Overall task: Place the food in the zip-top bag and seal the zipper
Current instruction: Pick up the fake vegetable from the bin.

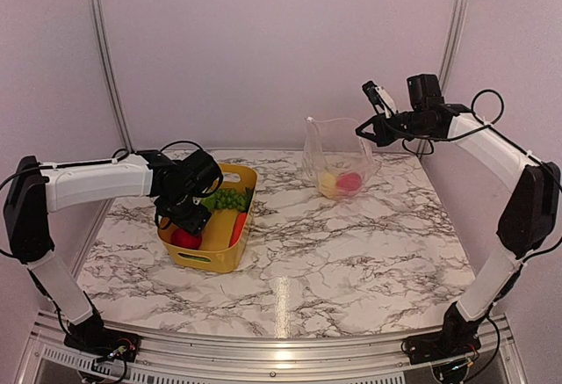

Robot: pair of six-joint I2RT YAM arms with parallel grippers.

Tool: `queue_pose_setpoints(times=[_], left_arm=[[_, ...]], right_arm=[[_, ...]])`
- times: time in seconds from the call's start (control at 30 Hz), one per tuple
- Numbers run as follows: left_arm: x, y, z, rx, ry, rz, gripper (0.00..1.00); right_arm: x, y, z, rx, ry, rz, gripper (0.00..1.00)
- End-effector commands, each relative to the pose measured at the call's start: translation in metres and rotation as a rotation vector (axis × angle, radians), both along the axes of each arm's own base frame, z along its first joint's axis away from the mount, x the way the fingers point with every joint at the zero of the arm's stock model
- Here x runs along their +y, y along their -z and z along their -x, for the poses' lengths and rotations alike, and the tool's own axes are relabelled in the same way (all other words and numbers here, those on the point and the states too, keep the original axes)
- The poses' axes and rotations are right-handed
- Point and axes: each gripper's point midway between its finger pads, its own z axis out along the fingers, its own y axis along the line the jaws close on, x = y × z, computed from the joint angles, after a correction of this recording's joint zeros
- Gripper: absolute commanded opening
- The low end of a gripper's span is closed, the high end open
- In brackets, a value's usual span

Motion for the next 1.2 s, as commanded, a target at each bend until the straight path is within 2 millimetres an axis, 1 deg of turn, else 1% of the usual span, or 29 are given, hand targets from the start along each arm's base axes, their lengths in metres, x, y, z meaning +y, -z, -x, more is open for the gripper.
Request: queue_pose_setpoints(times=[0.0, 0.43, 0.67, 0.9, 1.17], left_arm=[[0.013, 0.018, 0.008, 0.036, -0.033, -0.071, 0.75], [0.011, 0.039, 0.009, 0.043, -0.065, -0.095, 0.73], [0.014, 0.045, 0.008, 0.042, -0.067, -0.134, 0.71], [0.014, 0.047, 0.009, 0.046, -0.065, -0.147, 0.68], [0.012, 0.041, 0.005, 0.031, -0.064, -0.141, 0.62]], right_arm=[[-0.001, -0.006, 0.001, -0.009, 0.000, -0.016, 0.00], [0.000, -0.006, 0.002, -0.008, -0.004, -0.019, 0.00], [0.000, -0.003, 0.002, -0.003, -0.004, -0.017, 0.00], [0.002, -0.001, 0.001, 0.004, -0.006, -0.016, 0.00], [0.002, 0.001, 0.001, 0.007, -0.007, -0.013, 0.00]])
